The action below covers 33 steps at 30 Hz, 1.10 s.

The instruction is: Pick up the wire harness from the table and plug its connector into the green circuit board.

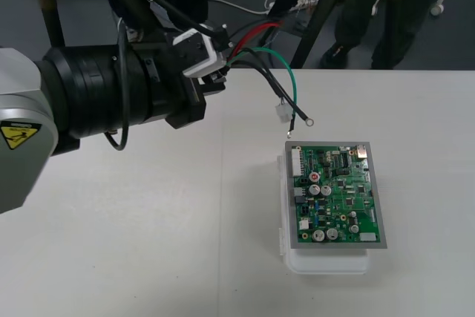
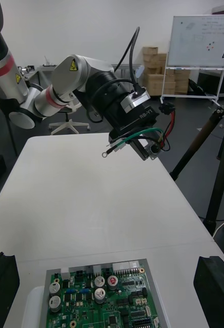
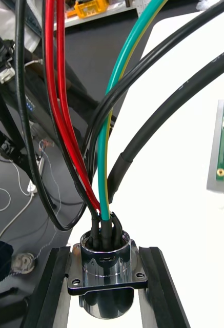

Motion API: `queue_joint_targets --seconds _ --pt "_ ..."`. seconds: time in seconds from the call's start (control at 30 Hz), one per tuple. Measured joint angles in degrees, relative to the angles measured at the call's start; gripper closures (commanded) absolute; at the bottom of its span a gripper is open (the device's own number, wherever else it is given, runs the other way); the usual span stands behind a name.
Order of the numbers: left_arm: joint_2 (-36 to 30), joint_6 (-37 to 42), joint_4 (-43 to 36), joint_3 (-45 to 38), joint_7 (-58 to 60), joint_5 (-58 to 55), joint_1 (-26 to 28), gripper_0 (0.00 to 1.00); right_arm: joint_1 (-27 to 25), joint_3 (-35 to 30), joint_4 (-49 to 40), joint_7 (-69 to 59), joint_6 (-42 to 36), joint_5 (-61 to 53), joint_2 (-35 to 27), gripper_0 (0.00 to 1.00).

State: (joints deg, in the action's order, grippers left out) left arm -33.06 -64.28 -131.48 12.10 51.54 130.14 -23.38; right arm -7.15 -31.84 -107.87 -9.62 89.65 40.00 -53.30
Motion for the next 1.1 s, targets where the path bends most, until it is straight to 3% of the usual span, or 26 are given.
queue_joint_targets --seconds 0.33,0.7,1.1 --pt "7.7 0.0 0.0 5.3 -0.3 10.7 0.0 1.0 0.0 0.1 0.0 0.0 0.0 0.0 0.1 0.0" --pt "12.2 1.7 0.0 13.3 -2.8 23.4 -0.1 1.0 -1.1 4.4 2.1 0.0 0.0 0.3 1.4 0.0" --pt "13.1 2.8 0.1 16.2 -2.8 23.8 -0.1 1.0 -1.1 4.4 2.2 -0.1 0.0 -3.6 -0.2 0.0"
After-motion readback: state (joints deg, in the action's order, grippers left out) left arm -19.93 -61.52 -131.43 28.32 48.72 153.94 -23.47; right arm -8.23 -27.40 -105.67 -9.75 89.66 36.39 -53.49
